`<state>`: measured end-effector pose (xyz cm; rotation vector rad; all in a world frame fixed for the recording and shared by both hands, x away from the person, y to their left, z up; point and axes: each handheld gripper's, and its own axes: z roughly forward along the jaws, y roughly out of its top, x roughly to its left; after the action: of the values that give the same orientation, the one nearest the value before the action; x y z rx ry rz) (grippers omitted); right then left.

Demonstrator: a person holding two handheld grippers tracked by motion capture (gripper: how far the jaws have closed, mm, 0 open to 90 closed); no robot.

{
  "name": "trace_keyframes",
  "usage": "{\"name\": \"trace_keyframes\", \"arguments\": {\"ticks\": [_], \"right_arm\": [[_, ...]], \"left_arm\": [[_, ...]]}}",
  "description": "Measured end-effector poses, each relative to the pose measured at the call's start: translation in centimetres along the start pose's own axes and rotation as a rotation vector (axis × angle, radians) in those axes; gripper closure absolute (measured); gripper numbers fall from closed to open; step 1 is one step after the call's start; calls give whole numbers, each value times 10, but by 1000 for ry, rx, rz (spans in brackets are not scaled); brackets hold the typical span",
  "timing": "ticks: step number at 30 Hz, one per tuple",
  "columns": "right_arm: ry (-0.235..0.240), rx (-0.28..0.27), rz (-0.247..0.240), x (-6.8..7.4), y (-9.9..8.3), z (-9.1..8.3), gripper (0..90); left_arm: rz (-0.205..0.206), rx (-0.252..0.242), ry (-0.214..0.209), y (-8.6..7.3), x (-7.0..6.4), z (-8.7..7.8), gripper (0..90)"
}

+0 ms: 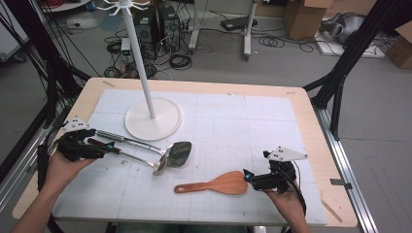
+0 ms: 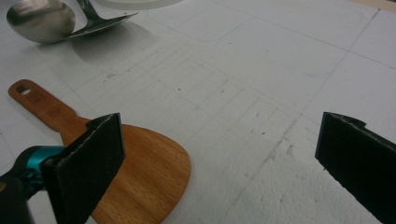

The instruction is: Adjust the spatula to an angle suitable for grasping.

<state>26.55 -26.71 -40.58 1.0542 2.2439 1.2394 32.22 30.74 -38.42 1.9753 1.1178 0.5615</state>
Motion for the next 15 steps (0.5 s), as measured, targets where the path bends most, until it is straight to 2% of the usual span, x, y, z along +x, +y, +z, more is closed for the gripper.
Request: {"name": "trace_keyframes", "arguments": {"ticks": [1,2,4,6,10,12,15], "right_arm": [[0,-1,-1,0,0,0,4],[0,-1,-2,0,0,0,4],[-1,1,-1,0,0,-1,4],[-1,-6,2,-1,0,-1,4],[1,-4,9,-2,-1,-1,4],[-2,-7,6,-3,-1,-1,4],[-3,-4,7,-3,-2,-1,4]], "left_arm": [[-4,-2,5,3,3,1,124],[-12,1,28,7,9,4,132],[-17,-1,41,9,13,5,139],[-38,-4,63,11,24,9,222],[-55,15,81,10,32,15,292],[-93,29,94,7,43,21,350],[-117,43,106,5,50,24,435]]}}
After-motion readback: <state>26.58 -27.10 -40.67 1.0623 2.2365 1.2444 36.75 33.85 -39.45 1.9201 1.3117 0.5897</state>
